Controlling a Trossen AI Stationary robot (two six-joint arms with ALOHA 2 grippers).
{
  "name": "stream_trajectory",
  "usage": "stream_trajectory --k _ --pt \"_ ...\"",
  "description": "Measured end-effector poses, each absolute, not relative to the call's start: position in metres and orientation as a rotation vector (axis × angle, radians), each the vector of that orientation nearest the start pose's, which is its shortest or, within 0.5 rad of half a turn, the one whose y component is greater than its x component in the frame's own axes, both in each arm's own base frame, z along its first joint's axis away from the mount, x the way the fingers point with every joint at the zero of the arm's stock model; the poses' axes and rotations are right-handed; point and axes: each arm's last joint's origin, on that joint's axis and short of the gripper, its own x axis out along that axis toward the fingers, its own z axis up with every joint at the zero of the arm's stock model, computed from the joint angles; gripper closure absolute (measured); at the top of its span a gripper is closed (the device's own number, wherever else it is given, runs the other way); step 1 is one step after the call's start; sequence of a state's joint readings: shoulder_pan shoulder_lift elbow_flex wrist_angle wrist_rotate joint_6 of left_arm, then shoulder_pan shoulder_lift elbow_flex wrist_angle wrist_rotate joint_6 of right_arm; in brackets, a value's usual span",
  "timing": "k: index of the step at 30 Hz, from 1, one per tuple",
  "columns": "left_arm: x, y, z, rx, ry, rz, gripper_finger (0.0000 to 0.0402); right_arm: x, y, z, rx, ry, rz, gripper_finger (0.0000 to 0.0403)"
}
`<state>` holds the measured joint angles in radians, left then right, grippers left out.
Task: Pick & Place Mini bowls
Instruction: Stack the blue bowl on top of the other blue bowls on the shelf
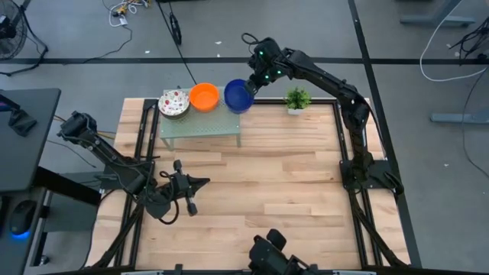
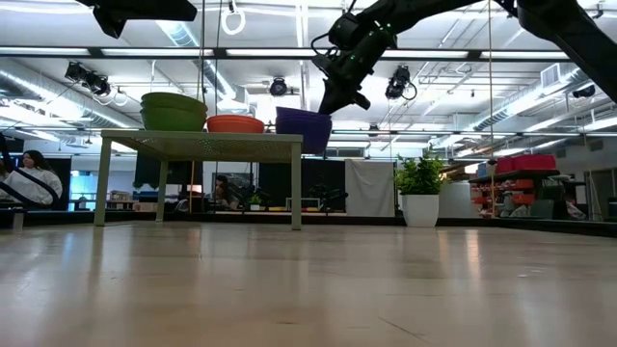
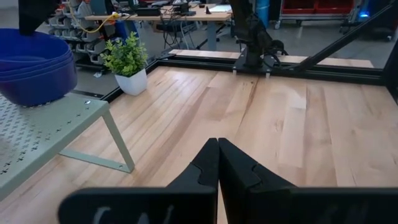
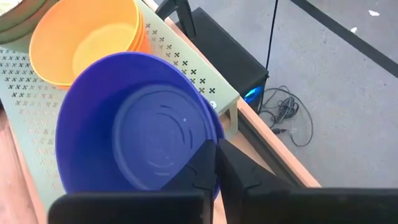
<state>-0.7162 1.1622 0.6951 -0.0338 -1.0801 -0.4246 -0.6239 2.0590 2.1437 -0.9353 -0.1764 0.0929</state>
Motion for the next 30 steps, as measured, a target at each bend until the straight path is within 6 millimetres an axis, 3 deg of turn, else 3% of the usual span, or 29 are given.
stream_trajectory --k 22,26,30 --pt "0.194 -0.130 0.250 -0.026 0.231 0.429 0.0397 0.379 -0.235 0.345 0.324 0.796 -0.367 0.0383" --pt "0.194 -0.130 0.250 -0.026 0.231 0.428 0.0397 0.381 -0.235 0.347 0.334 0.761 -0.309 0.0359" --pt "0.194 -0.130 0.250 -0.026 0.231 0.427 0.0397 0.383 -0.234 0.352 0.333 0.707 -0.260 0.0307"
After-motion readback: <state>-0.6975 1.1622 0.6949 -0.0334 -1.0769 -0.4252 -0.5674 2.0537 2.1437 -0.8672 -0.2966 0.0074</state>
